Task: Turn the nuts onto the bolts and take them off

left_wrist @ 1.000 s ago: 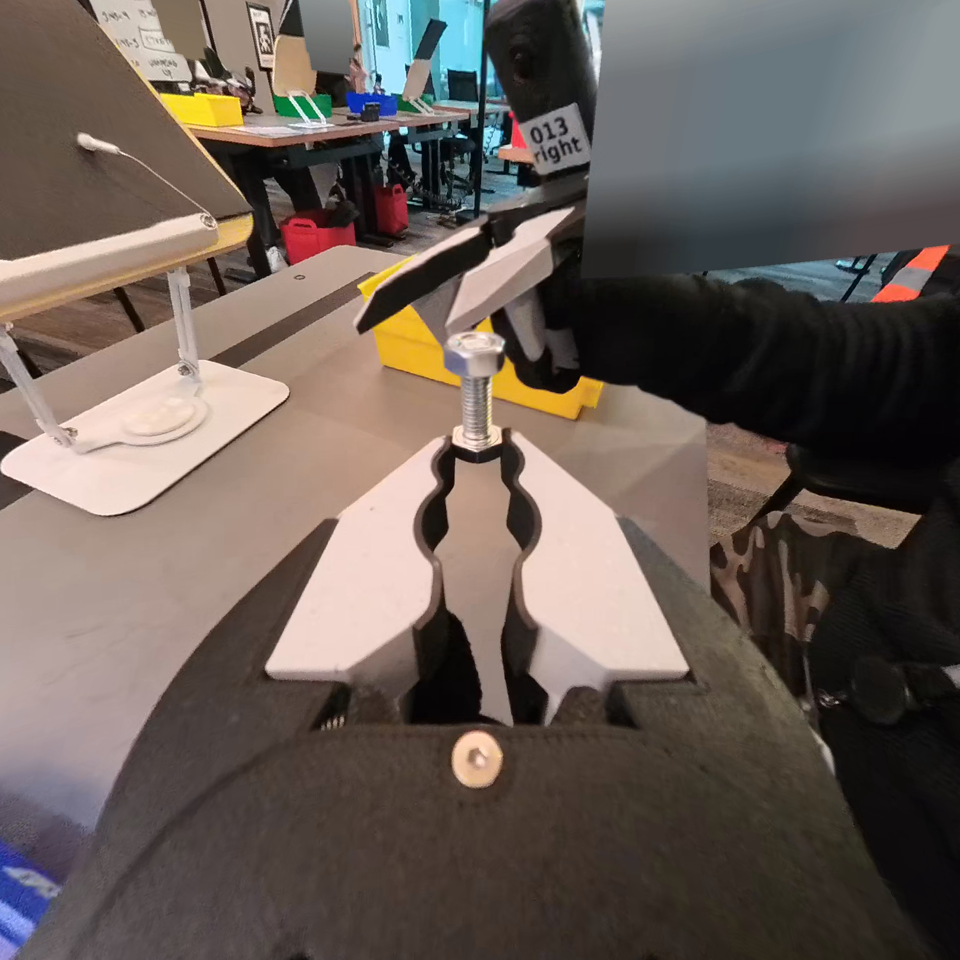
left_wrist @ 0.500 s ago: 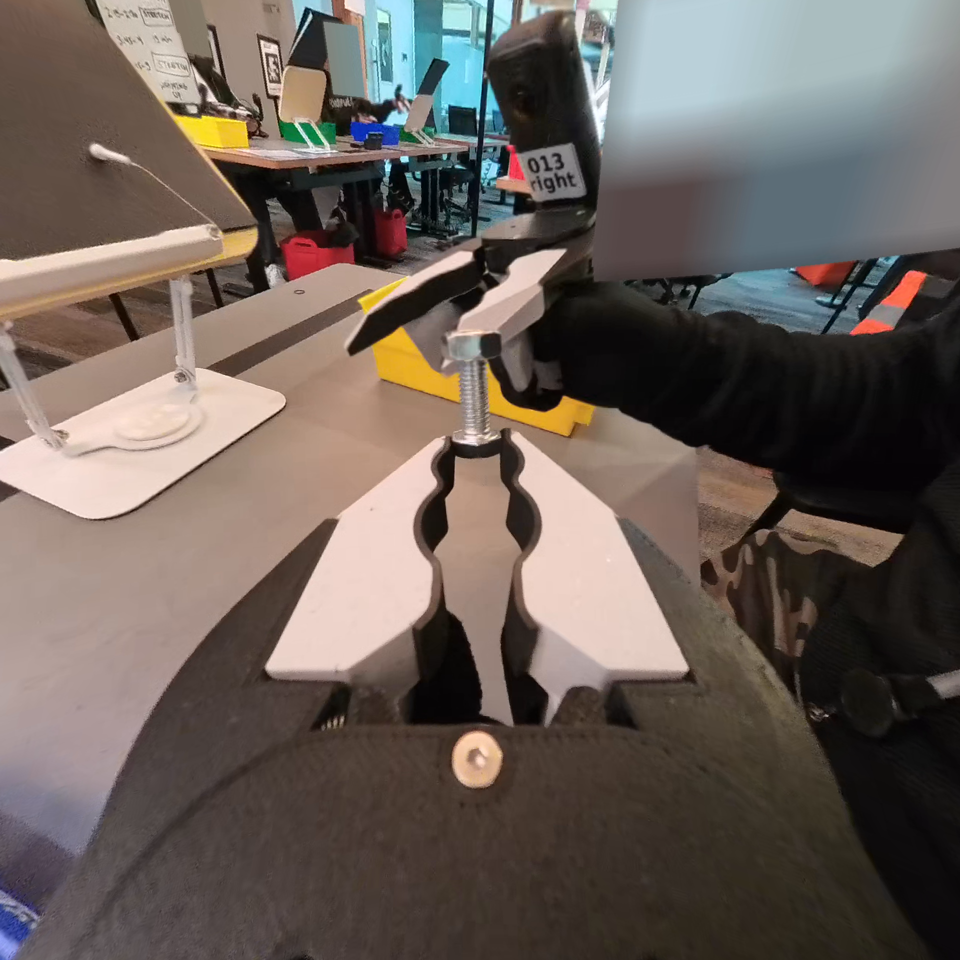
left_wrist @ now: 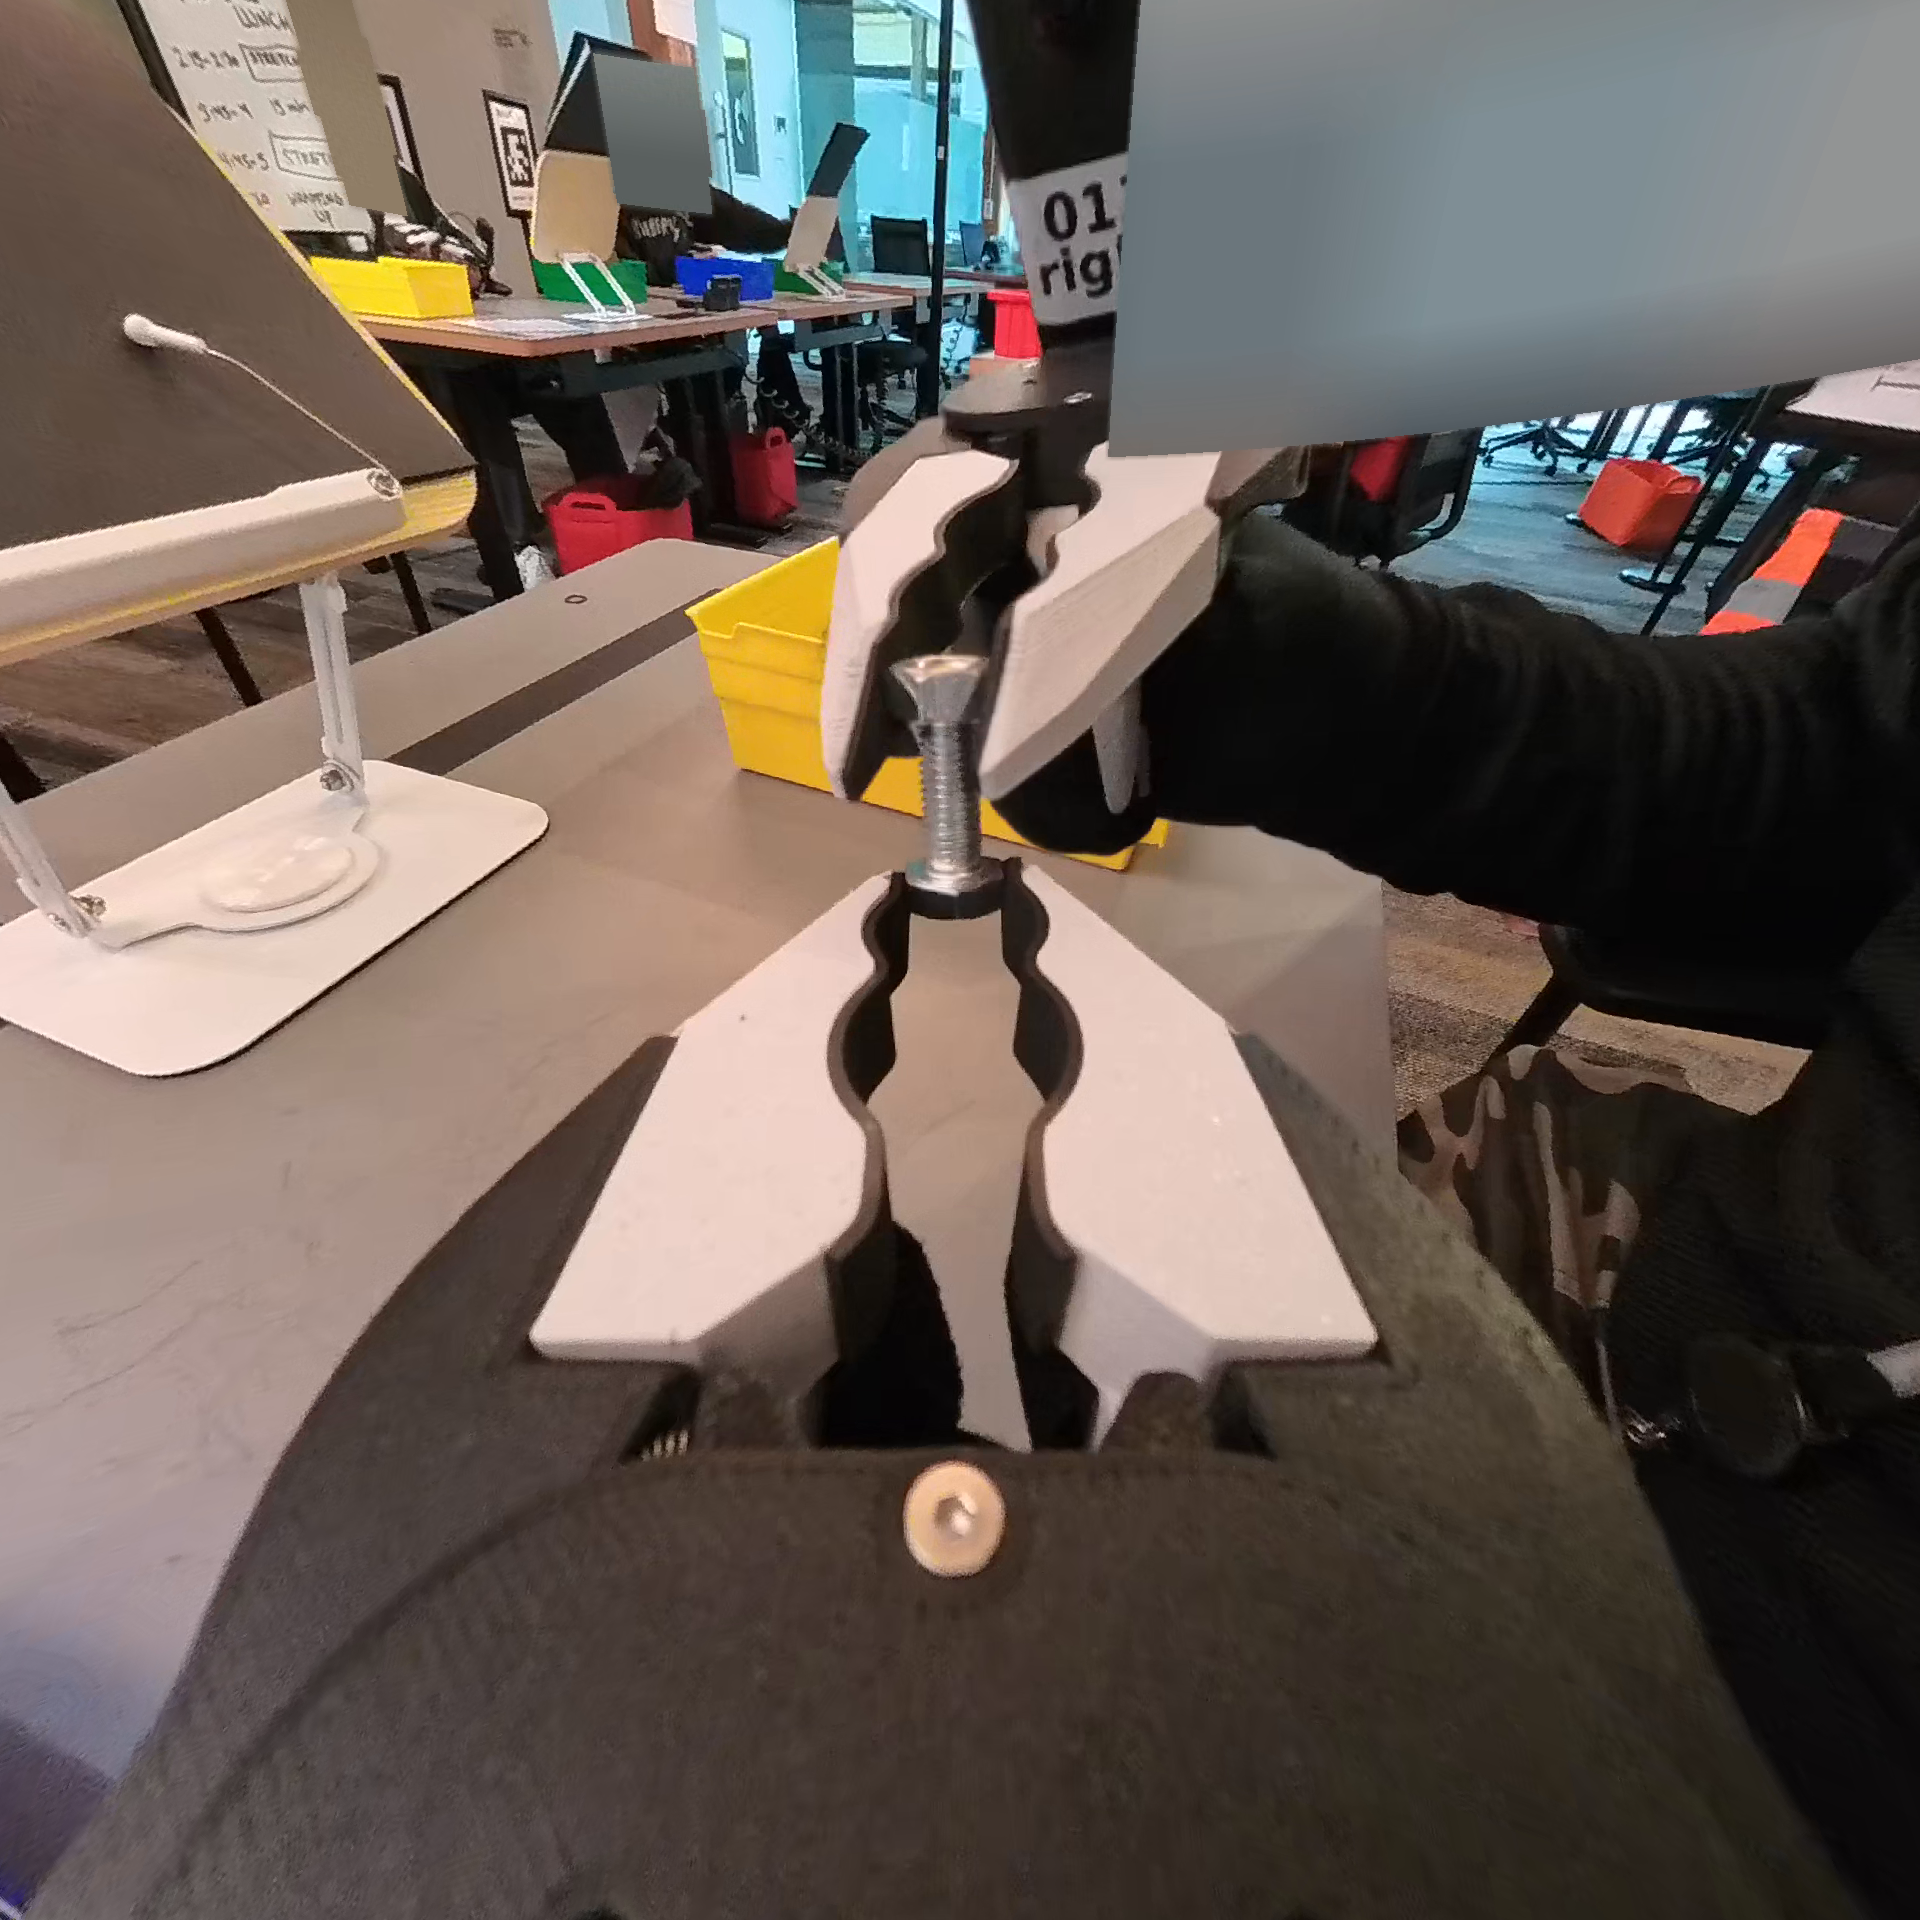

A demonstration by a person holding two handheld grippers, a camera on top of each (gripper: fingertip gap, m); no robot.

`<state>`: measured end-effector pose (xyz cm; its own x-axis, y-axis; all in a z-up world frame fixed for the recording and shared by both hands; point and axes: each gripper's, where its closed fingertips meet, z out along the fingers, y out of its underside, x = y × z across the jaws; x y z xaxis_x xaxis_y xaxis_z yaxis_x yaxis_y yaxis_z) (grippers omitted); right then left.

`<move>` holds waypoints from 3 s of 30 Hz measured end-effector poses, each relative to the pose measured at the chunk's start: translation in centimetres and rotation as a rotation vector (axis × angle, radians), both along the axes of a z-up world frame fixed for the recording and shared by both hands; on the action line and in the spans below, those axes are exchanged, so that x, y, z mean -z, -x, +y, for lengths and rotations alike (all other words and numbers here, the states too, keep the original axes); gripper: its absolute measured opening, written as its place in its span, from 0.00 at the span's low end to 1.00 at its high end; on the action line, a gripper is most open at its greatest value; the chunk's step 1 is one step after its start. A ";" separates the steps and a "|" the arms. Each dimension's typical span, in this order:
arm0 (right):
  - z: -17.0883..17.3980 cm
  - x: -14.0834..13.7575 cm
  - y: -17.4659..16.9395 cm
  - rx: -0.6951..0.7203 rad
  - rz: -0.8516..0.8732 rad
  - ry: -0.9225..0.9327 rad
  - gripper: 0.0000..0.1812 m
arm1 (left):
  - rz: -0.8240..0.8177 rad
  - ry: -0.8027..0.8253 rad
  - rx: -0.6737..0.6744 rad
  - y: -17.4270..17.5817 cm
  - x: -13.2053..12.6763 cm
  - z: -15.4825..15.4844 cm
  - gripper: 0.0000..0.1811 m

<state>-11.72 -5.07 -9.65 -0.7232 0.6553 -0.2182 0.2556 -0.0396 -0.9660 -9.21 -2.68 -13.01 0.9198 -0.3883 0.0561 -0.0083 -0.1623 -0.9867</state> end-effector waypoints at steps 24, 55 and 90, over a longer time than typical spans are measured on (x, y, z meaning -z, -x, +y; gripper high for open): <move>5.4 0.7 -0.3 0.157 -0.012 0.050 0.30 | -0.049 -0.030 -0.003 0.7 -1.0 -0.4 0.09; 2.3 0.0 0.3 0.098 -0.002 0.037 0.34 | 0.028 0.005 -0.023 0.3 0.4 0.0 0.09; 4.3 0.7 0.1 0.134 -0.039 0.052 0.25 | 0.044 0.002 -0.054 1.1 0.5 0.0 0.09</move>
<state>-11.78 -0.81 -10.34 -0.6205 0.7322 -0.2809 0.2823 -0.1257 -0.9511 -10.30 -2.64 -13.53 0.9409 -0.3382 0.0163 -0.0424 -0.1654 -0.9853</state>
